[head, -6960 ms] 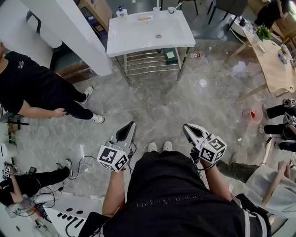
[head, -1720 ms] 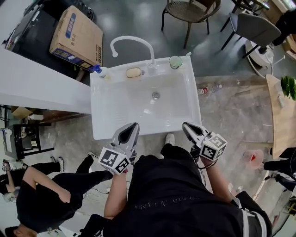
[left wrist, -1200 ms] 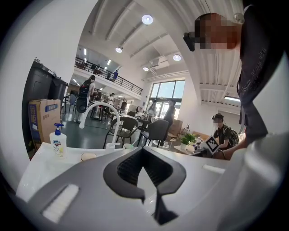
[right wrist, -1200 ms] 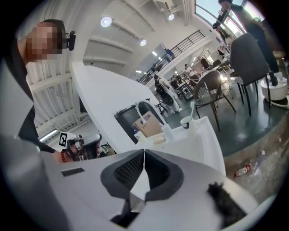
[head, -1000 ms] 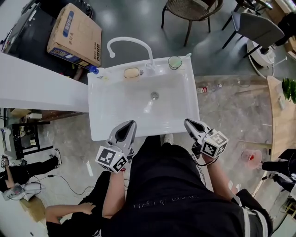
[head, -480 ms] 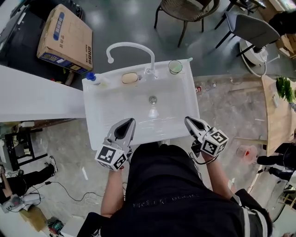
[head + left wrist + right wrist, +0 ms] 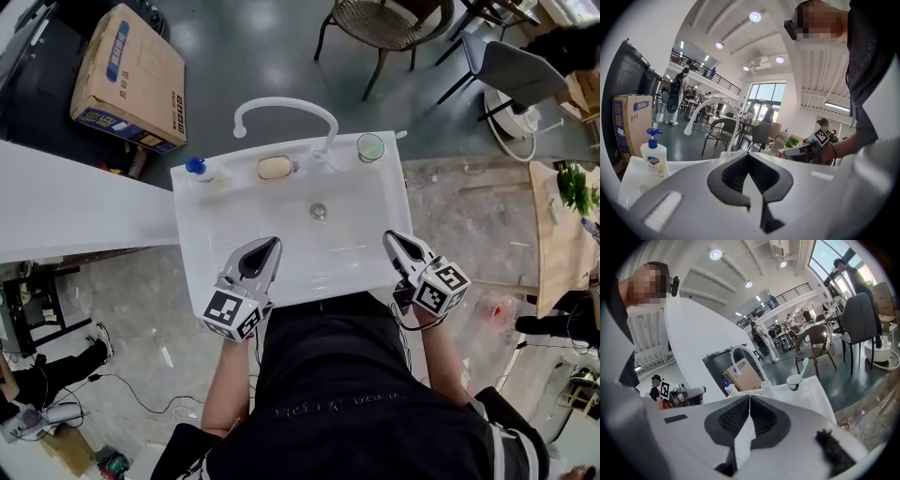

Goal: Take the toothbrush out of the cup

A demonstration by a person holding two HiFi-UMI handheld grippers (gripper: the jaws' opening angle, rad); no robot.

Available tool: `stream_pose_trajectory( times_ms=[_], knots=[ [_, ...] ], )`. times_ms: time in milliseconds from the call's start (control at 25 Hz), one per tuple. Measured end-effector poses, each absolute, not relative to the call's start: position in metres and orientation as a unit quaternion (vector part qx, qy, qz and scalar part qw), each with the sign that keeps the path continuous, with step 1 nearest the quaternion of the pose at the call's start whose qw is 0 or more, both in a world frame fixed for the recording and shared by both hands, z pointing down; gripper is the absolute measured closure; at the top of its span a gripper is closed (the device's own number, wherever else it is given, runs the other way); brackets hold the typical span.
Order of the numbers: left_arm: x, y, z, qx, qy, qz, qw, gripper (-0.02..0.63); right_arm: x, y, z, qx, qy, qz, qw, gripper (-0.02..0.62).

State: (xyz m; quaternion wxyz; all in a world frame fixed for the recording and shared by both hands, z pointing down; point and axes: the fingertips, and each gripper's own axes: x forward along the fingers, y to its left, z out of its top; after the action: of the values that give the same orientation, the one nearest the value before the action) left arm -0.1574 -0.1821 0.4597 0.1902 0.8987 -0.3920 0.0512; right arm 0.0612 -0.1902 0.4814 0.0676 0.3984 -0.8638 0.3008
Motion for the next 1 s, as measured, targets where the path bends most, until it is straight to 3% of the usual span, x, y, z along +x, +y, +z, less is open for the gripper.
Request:
stream_pose_trajectory(
  times_ms=[240,1000],
  knots=[
    [-0.143,-0.193,0.457,0.9,-0.385,0.049,0.196,0.6,0.059,-0.2,0.481,0.392,-0.868,0.298,0.071,0.581],
    [0.002,-0.219,0.47,0.932,-0.304,0.089,0.174,0.6,0.097,-0.247,0.512,0.362,-0.886,0.279,0.081,0.581]
  ],
)
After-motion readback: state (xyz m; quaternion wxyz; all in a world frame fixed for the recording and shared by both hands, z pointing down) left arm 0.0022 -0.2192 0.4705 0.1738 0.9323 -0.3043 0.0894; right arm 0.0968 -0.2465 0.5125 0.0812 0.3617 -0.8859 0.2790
